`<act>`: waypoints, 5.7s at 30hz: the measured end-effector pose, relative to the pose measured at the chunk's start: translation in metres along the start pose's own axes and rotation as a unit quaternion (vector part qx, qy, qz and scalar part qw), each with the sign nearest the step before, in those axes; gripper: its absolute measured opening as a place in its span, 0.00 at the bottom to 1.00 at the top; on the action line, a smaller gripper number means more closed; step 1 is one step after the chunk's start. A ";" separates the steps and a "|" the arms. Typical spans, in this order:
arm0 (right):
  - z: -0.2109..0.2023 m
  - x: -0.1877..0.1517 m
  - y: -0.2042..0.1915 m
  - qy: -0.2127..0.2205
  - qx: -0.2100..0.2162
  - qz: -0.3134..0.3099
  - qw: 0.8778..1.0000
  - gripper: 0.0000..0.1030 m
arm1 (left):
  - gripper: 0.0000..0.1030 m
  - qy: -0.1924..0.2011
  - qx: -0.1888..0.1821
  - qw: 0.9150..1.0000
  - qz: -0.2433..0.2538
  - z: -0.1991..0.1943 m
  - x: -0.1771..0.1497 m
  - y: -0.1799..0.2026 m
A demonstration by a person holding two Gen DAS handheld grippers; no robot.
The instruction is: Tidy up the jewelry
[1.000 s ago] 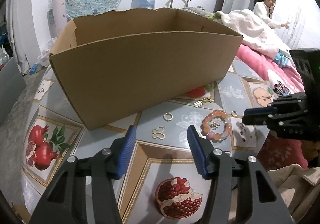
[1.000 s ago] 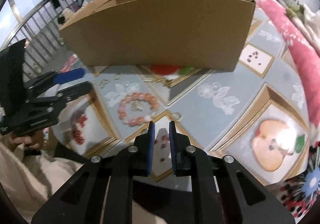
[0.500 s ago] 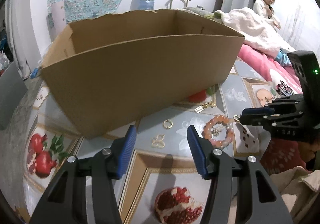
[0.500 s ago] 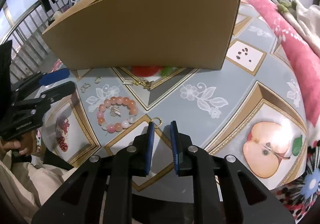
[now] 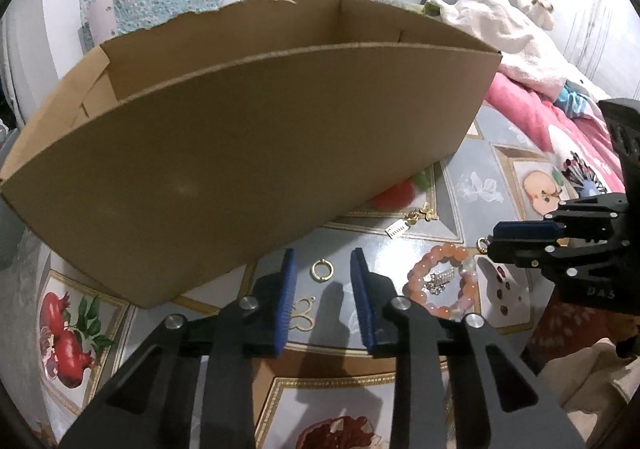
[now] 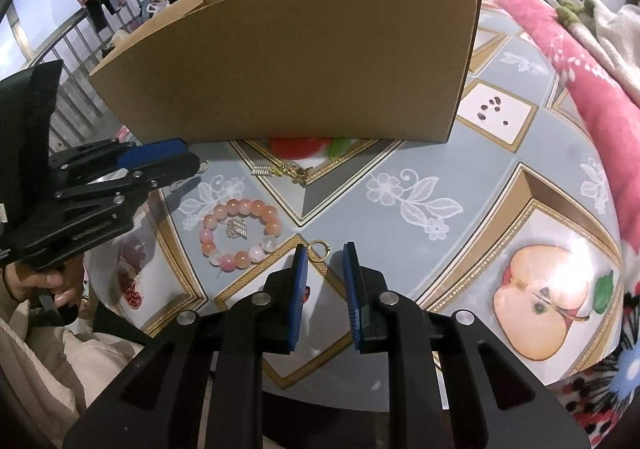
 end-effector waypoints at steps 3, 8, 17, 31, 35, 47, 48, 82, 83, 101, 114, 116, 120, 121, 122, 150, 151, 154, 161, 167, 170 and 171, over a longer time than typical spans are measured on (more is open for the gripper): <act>-0.001 0.000 0.001 0.002 0.003 0.000 1.000 0.18 | 0.20 -0.015 0.002 1.000 0.001 0.007 -0.003 0.001; 0.000 0.000 0.002 0.003 0.006 0.000 1.000 0.18 | 0.20 -0.018 0.005 1.000 0.000 0.010 -0.003 0.000; -0.002 -0.002 0.005 0.004 0.010 0.001 1.000 0.18 | 0.10 -0.014 0.011 1.000 0.003 0.011 -0.002 -0.002; -0.001 0.001 -0.008 0.006 -0.018 -0.041 0.999 0.25 | 0.09 -0.010 0.006 1.000 0.001 0.010 -0.003 -0.002; 0.002 -0.003 -0.015 0.004 -0.039 -0.066 0.997 0.25 | 0.09 -0.008 0.004 1.000 0.001 0.010 -0.003 -0.002; 0.007 -0.005 -0.027 0.000 -0.040 -0.072 0.997 0.10 | 0.08 -0.007 0.003 1.000 0.002 0.010 -0.003 -0.002; 0.007 -0.004 -0.026 0.000 -0.039 -0.070 0.997 0.10 | 0.08 -0.007 0.003 1.000 0.002 0.010 -0.003 -0.002; -0.010 -0.007 -0.013 0.021 -0.027 -0.050 0.998 0.10 | 0.20 -0.021 0.010 1.000 0.020 0.011 -0.006 0.003; -0.010 -0.006 -0.012 0.021 -0.026 -0.049 0.998 0.10 | 0.19 -0.023 0.012 0.999 0.023 0.011 -0.006 0.003; -0.013 -0.006 0.002 0.034 -0.019 -0.032 0.999 0.10 | 0.10 -0.030 0.019 0.998 0.061 0.019 0.002 0.018; -0.034 -0.005 0.001 0.059 -0.027 -0.033 0.997 0.10 | 0.09 0.004 0.016 0.998 0.061 -0.001 0.003 0.023; -0.044 0.001 -0.003 0.074 -0.023 -0.032 0.997 0.10 | 0.09 0.024 0.013 0.998 0.062 -0.017 0.011 0.025; -0.072 0.028 -0.012 0.116 -0.017 -0.044 0.992 0.10 | 0.09 0.073 0.004 0.995 0.063 -0.059 0.034 0.031; -0.082 0.039 -0.016 0.134 -0.011 -0.050 0.990 0.10 | 0.09 0.088 -0.003 0.994 0.061 -0.070 0.043 0.033; -0.089 0.049 -0.019 0.148 -0.008 -0.056 0.987 0.10 | 0.09 0.103 -0.009 0.993 0.060 -0.080 0.051 0.034; -0.048 0.180 0.034 0.168 0.016 -0.023 0.985 0.24 | 0.23 0.049 -0.071 0.989 -0.124 -0.002 0.148 -0.050; -0.051 0.180 0.037 0.172 0.015 -0.019 0.985 0.24 | 0.23 0.053 -0.072 0.988 -0.128 -0.005 0.148 -0.052; -0.065 0.178 0.043 0.185 0.013 -0.006 0.983 0.26 | 0.23 0.064 -0.069 0.987 -0.134 -0.012 0.151 -0.057; -0.091 0.163 0.046 0.199 0.006 0.002 0.980 0.34 | 0.23 0.103 -0.056 0.984 -0.131 -0.049 0.148 -0.061; -0.112 0.131 0.047 0.197 0.003 0.010 0.980 0.35 | 0.26 0.132 -0.036 0.983 -0.121 -0.091 0.123 -0.066; -0.118 0.112 0.048 0.188 0.004 0.015 0.982 0.36 | 0.30 0.139 -0.023 0.984 -0.111 -0.112 0.100 -0.067; -0.119 0.103 0.049 0.181 0.003 0.017 0.983 0.37 | 0.32 0.138 -0.020 0.984 -0.107 -0.117 0.091 -0.066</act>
Point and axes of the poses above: each gripper's, at about its wrist camera, not at the fingertips, and z roughly the way its jaws point, y to its right, x to its top, the point moved 10 cm from there along z, roughly the way its jaws point, and after that the axes turned 2 degrees about -x, right-handed, at the moved point
